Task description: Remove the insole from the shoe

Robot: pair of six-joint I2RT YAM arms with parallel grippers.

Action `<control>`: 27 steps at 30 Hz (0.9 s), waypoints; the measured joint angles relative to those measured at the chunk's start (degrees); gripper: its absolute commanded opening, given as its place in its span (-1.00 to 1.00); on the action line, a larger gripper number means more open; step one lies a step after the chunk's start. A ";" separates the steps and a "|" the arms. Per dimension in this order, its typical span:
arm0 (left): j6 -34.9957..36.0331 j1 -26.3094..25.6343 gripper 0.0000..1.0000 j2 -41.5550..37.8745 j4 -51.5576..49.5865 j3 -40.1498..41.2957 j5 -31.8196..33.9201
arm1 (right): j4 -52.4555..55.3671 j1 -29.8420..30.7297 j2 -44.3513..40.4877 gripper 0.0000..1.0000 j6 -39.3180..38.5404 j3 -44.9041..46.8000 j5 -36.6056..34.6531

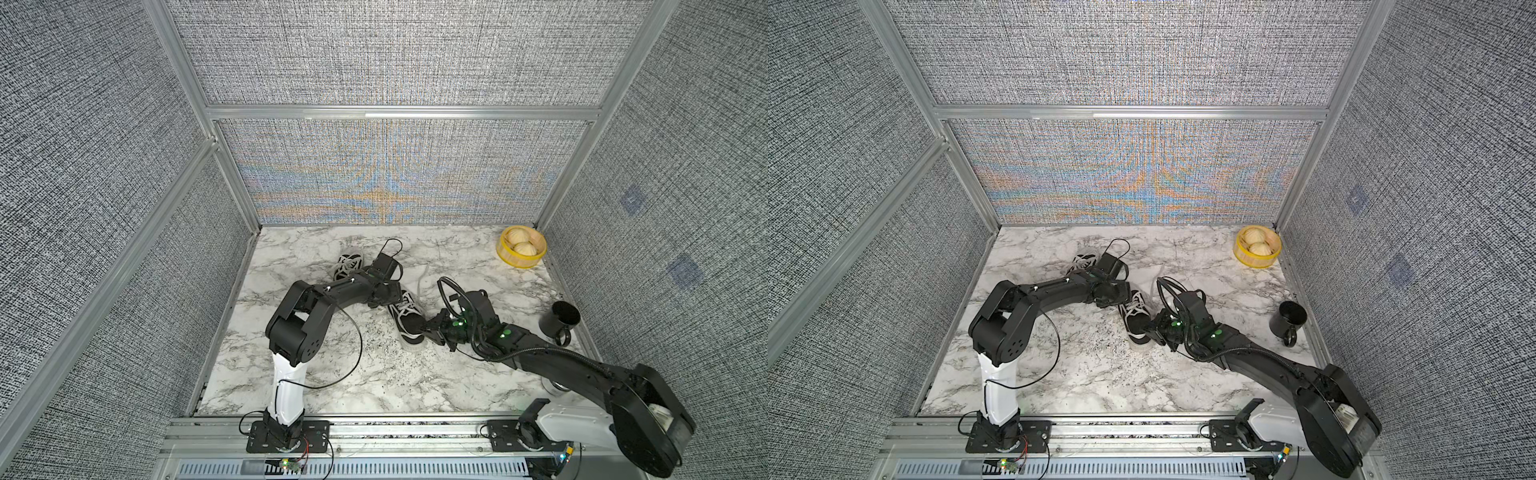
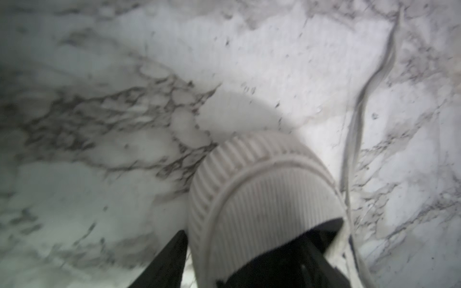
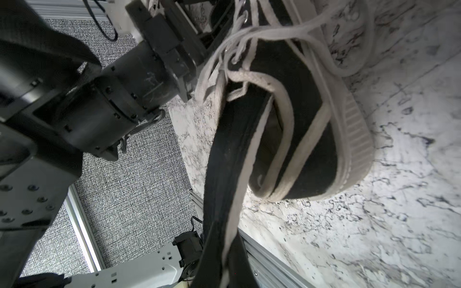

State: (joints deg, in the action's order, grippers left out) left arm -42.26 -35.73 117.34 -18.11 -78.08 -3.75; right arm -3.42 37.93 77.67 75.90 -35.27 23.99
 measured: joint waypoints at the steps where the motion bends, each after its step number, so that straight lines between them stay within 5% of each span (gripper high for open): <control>1: 0.02 0.02 0.00 0.83 0.04 -1.01 -0.04 | 1.31 0.00 -1.29 -1.00 -0.66 0.00 -0.11; 5: -0.20 0.15 -0.25 3.17 0.52 -3.48 -0.07 | 6.95 -0.02 -7.15 -1.00 -3.34 -0.72 -0.17; 19: 3.41 0.13 -0.31 13.22 -3.98 -19.67 -0.50 | 33.40 -0.76 -24.11 -1.00 -15.19 -18.71 -2.29; 27: 4.81 -0.52 0.03 21.22 -8.02 -33.83 -1.77 | 37.64 -1.29 -29.86 -1.00 -16.20 -11.80 -4.85</control>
State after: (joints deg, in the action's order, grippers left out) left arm -37.45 -36.25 138.56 -26.13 -111.92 -5.52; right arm 34.22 36.64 47.81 59.70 -47.07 19.14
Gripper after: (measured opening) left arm 0.463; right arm 0.075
